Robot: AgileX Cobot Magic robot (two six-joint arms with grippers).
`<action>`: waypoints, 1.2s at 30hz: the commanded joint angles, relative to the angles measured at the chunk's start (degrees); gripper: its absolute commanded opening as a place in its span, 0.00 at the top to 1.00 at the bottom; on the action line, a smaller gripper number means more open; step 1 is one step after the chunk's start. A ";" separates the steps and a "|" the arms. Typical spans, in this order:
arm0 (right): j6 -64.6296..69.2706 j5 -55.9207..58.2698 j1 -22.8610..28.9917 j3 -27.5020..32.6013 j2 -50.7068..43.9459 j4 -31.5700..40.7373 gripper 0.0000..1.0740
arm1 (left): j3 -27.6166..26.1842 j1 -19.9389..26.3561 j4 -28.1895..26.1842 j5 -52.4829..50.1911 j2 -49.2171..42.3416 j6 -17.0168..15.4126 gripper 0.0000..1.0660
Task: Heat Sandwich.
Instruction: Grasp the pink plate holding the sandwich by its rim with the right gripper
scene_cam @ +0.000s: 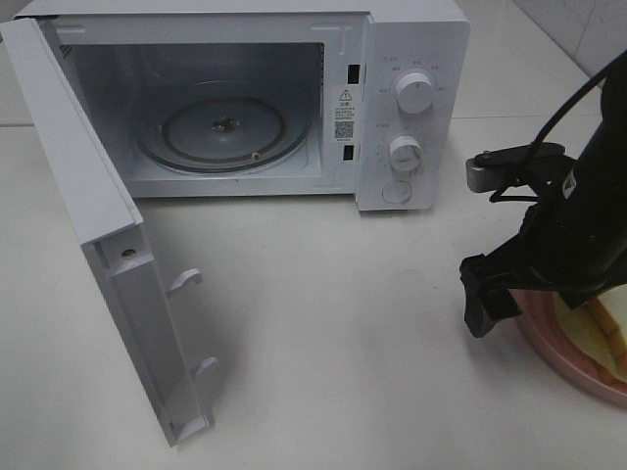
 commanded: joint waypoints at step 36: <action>5.27 -4.24 -3.04 -1.15 12.72 -6.47 0.63 | 0.11 -0.29 0.00 -0.69 -1.03 0.00 0.08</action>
